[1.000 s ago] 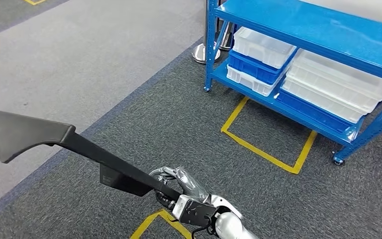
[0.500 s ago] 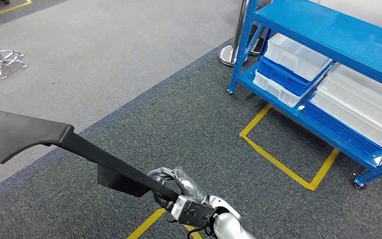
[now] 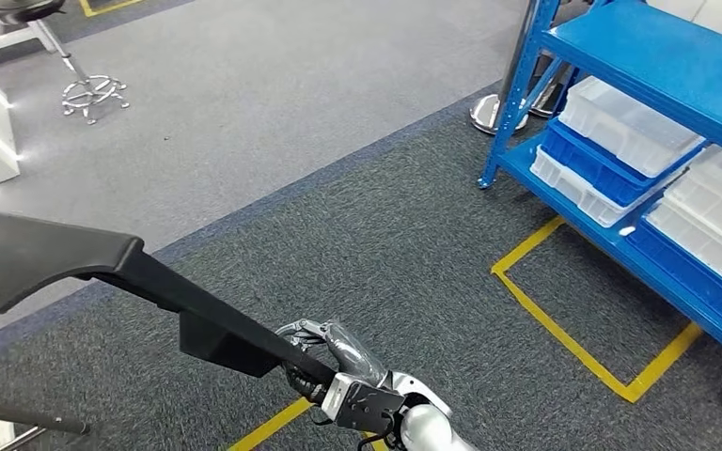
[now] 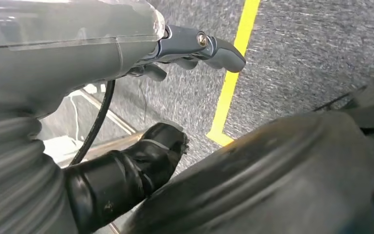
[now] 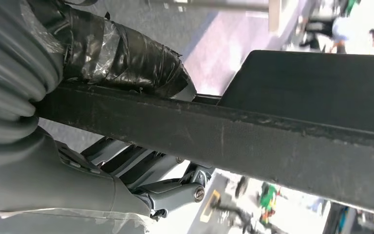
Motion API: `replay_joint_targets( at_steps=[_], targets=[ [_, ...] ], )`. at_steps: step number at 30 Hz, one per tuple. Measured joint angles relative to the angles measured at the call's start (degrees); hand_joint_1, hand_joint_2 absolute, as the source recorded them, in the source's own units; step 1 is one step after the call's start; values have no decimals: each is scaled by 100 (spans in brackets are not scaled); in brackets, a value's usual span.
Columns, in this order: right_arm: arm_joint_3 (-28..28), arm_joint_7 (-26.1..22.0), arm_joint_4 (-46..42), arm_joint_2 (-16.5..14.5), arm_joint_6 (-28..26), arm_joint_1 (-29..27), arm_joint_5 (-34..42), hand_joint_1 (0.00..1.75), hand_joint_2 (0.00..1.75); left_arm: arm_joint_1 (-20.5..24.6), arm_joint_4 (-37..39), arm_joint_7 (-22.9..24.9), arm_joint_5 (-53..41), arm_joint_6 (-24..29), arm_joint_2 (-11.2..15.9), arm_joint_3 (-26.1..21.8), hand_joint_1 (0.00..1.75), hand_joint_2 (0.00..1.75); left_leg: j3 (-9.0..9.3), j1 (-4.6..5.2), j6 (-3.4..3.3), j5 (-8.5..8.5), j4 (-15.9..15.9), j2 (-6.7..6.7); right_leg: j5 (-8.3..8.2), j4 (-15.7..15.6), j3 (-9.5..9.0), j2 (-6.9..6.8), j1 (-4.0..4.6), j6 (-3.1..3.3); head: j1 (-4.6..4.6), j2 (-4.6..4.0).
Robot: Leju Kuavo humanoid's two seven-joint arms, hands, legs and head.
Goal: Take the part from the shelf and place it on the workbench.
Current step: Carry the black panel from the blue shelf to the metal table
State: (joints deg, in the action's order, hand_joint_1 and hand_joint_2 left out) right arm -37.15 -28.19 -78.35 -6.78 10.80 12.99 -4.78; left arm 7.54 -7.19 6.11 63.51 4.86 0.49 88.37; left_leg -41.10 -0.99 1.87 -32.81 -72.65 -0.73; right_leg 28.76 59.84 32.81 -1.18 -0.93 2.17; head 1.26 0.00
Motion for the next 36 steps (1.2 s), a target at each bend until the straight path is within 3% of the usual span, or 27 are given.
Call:
replay_joint_targets(
  at_steps=[1,2,4,6,7,9,10,12,14,15,16,17,19,20,22,24,25,27,29,30,31,32,33,36],
  targets=[
    [-9,2,3,1,2,-3,2,159,175,1,0,8,4,2,-1,-1,0,175,-67,-6,5,-22,-155,20,3,1,4,-75,8,3,-1,0],
    [-19,2,5,1,3,-3,4,159,175,-3,0,14,9,4,-1,-2,0,175,-26,-8,1,61,-99,37,6,1,3,-144,13,2,-1,0],
    [-34,2,1,-1,4,0,11,159,175,-4,0,22,23,7,-1,-3,0,175,366,7,-47,417,613,168,17,0,-15,-265,20,-8,-1,0],
    [-37,1,-7,-2,3,5,19,159,175,14,0,22,34,10,0,-4,0,175,719,70,-129,620,1287,385,36,-2,-34,-369,43,-43,-1,0],
    [-38,0,-10,-2,2,6,21,159,175,20,0,22,38,10,0,-4,0,175,776,100,-168,632,1422,442,41,-8,-43,-415,51,-68,0,0],
    [-43,-1,-13,-5,3,7,29,159,175,16,0,25,42,10,-1,-5,0,175,775,124,-236,641,1473,356,43,-43,-77,-511,57,-133,1,0],
    [-45,-1,-16,-6,3,8,34,159,175,6,0,27,43,10,-3,-5,0,175,794,112,-267,667,1516,299,62,-38,-94,-491,52,-168,2,0],
    [-47,-5,-29,-10,2,11,50,159,175,1,0,34,45,10,-9,-5,0,175,851,76,-338,731,1611,186,245,209,-2,-254,38,-221,8,0],
    [-48,-7,-34,2,2,1,62,159,175,15,0,38,49,11,-11,-7,0,175,855,57,-377,758,1632,72,591,891,327,26,22,-238,13,0],
    [-49,-5,-31,14,2,-11,63,159,175,21,0,38,50,12,-11,-7,0,175,847,59,-385,755,1621,4,716,1248,510,75,22,-243,13,0],
    [-49,-2,-26,26,2,-21,63,159,175,24,0,38,51,12,-11,-8,0,175,843,60,-387,748,1605,-72,743,1467,635,95,21,-249,14,0],
    [-49,-1,-22,35,2,-28,63,159,175,21,0,38,52,12,-11,-9,0,175,841,60,-385,737,1583,-152,653,1478,667,104,18,-252,13,0],
    [-49,-1,-22,39,3,-26,66,159,175,17,0,38,53,9,-14,-9,0,175,841,53,-360,699,1518,-306,227,905,446,186,6,-241,14,0],
    [-49,-1,-22,41,3,-24,69,159,175,17,0,38,53,8,-19,-9,0,175,825,56,-337,672,1473,-373,67,554,298,302,-3,-228,15,0],
    [-49,-1,-30,48,4,-24,79,159,175,22,0,38,53,4,-26,-9,0,175,762,50,-274,640,1400,-492,-53,145,133,483,-11,-194,14,0],
    [-49,-1,-44,51,4,-22,87,159,175,12,0,38,54,4,-27,-9,0,175,706,21,-197,649,1392,-593,-35,97,120,469,3,-147,13,0],
    [-49,-1,-52,48,4,-18,89,159,175,1,0,38,55,4,-24,-9,0,175,692,7,-162,644,1383,-584,-47,73,104,412,5,-114,14,0],
    [-51,-2,-68,37,5,-12,93,159,175,-6,0,39,57,5,-21,-9,0,175,580,16,-103,513,1150,-365,-67,10,55,282,-16,-44,-1,0],
    [-52,-2,-69,30,6,-15,97,159,175,7,0,40,57,8,-21,-9,0,175,265,20,-53,213,516,-78,-57,-18,17,131,-14,3,-15,0],
    [-52,0,-68,31,6,-18,98,159,175,12,0,40,57,9,-22,-9,0,175,74,10,-30,79,159,-17,-47,-18,12,51,-7,12,-16,0],
    [-52,3,-68,33,6,-22,98,159,175,12,0,40,57,10,-22,-9,0,175,-64,-2,-14,21,-86,12,-35,-17,7,-25,-1,17,-16,0],
    [-52,5,-68,34,6,-24,98,159,175,6,0,40,57,10,-22,-9,0,175,-103,-11,-6,68,-137,30,-24,-17,1,-95,3,15,-17,0],
    [-53,5,-68,35,6,-24,98,159,175,0,0,40,57,10,-22,-9,0,175,-24,-16,-8,211,37,51,-12,-17,-12,-158,5,7,-17,0],
    [-52,4,-80,34,6,-20,103,159,175,4,0,40,57,9,-17,-9,0,175,545,23,-76,694,1151,287,37,-18,-71,-320,23,-49,-14,0]
  ],
)
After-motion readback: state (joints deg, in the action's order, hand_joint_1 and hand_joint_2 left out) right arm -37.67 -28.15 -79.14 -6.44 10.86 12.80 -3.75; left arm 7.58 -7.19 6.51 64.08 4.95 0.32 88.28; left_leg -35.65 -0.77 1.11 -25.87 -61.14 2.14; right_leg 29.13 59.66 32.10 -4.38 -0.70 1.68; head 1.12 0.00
